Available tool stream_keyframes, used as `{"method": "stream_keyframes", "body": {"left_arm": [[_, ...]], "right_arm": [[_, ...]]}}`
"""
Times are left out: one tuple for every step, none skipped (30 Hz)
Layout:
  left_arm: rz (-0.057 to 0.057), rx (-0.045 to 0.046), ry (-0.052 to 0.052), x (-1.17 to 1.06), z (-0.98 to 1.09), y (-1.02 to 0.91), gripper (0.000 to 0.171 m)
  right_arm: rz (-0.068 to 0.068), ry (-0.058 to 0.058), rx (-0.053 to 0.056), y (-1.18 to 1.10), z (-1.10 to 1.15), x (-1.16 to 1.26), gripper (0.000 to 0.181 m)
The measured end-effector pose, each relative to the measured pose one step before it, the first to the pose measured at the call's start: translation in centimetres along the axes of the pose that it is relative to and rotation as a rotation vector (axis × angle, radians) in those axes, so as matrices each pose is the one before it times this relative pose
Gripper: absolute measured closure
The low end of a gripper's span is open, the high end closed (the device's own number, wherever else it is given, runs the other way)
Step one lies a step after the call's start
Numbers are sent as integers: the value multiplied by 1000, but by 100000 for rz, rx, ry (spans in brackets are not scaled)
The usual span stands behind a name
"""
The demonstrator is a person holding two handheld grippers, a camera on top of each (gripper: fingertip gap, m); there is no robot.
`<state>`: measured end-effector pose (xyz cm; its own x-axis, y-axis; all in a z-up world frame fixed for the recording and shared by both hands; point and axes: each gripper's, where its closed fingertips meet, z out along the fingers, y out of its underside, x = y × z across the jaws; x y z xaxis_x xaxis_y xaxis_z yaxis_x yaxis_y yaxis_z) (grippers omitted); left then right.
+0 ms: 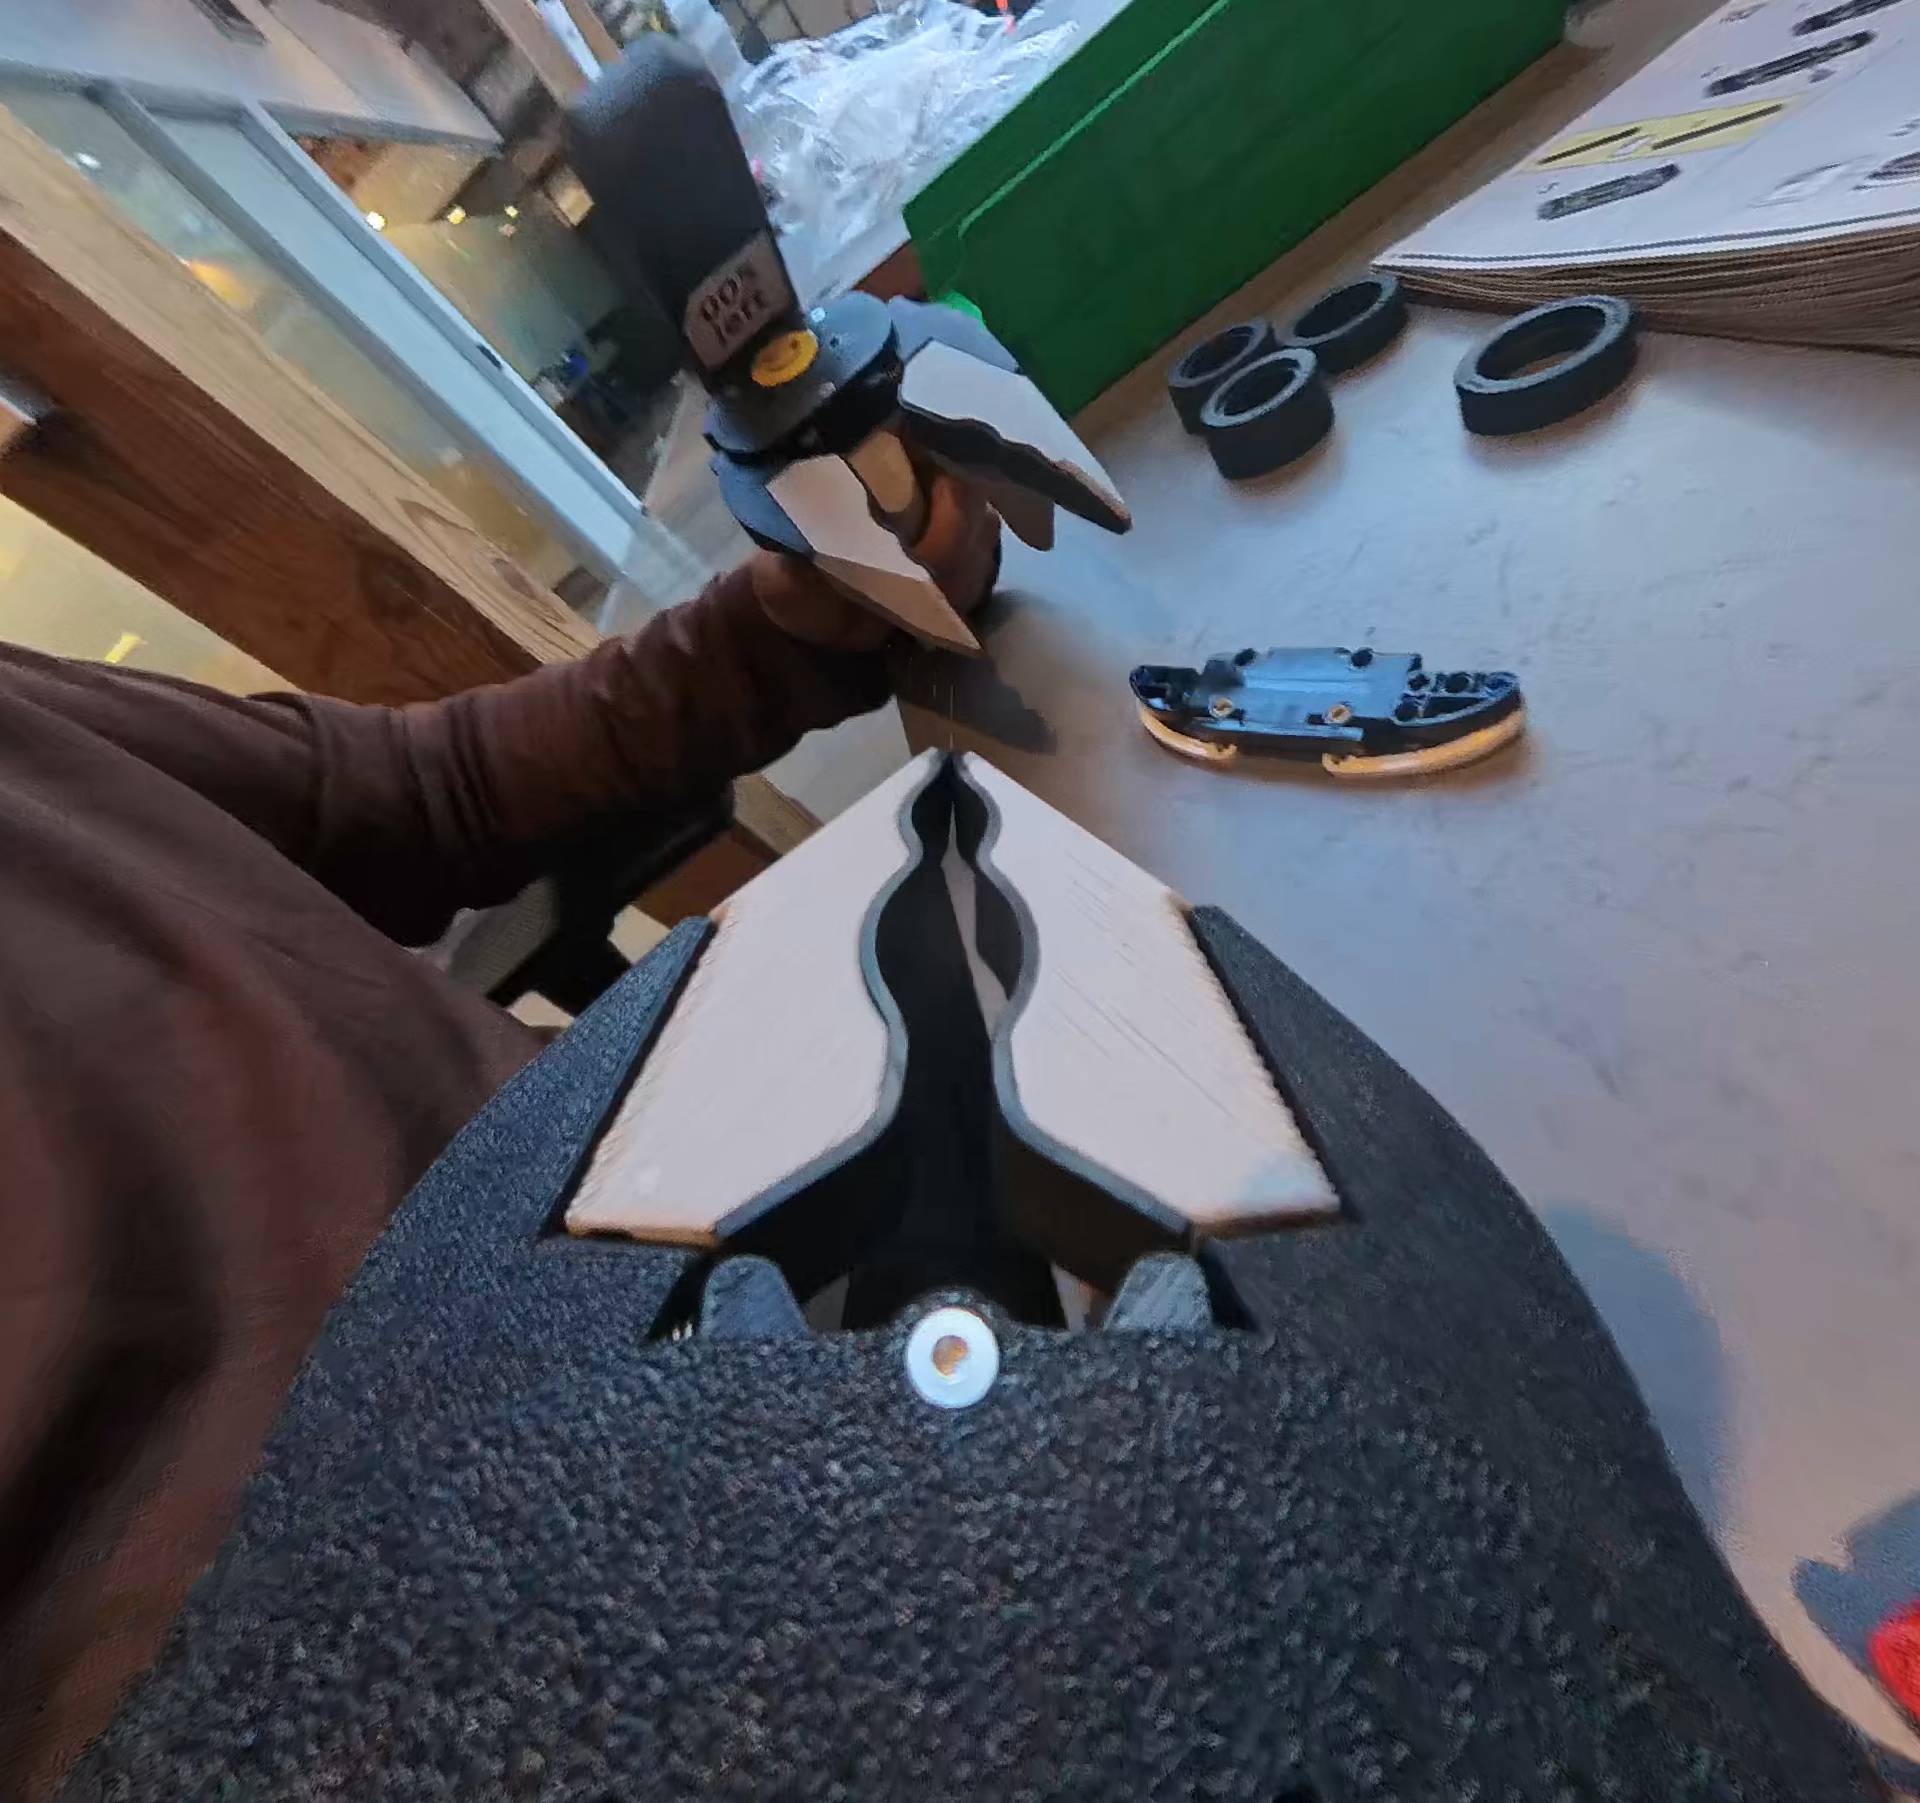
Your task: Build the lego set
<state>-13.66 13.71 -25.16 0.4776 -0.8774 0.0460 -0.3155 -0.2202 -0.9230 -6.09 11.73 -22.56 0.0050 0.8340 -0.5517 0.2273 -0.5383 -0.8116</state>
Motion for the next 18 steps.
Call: {"method": "stream_keyframes", "body": {"left_arm": [[457,-1086,1756,248,353,29,125],[285,-762,1908,224,322,-12,125],[-167,122,1720,153,295,-148,127],[-495,1401,1807,146,233,-332,128],[-869,2603,1862,157,206,-502,132],[-1614,2875,1335,89,204,-528,135],[-2629,2591,-43,-71,245,-472,138],[-3281,2559,561,83,286,-453,138],[-3990,2498,878,207,336,-399,139],[-4358,1779,-678,53,356,-265,142],[-3203,738,-100,242,333,-127,143],[-1788,163,516,503,303,-103,144],[-1701,-1427,-2560,162,262,64,148],[-1403,-2798,-2176,310,230,212,147],[-651,-2349,1686,1005,196,128,146],[-395,-1636,689,947,167,4,147],[419,-1282,-494,793,137,-45,147],[1245,-1391,1125,991,114,-56,147]], "right_arm": [[-917,529,-978,307,-133,72,181],[-790,106,-562,138,-149,21,181],[-970,462,-72,-44,-153,66,181],[-701,876,-399,-93,-149,147,181],[-701,381,-591,-100,-130,64,181],[-672,-2,-1025,-38,-121,-30,181],[-564,49,-2262,117,-125,-61,181],[-1104,1042,-3338,239,-145,44,181],[-2446,1990,-3178,187,-199,94,181],[-3447,1982,-2593,70,-228,14,181],[-3303,995,-2646,56,-240,-158,181],[-2425,325,-3019,119,-180,-246,181],[-1214,46,-3149,155,-137,-204,181],[-63,-548,-3344,209,-73,-190,181],[-268,-668,-2515,106,-33,-209,181],[-1430,123,-1059,-103,-51,-157,181],[-1217,-267,-1204,-127,4,-224,181],[-458,-1485,-2046,-73,55,-385,181]]}}
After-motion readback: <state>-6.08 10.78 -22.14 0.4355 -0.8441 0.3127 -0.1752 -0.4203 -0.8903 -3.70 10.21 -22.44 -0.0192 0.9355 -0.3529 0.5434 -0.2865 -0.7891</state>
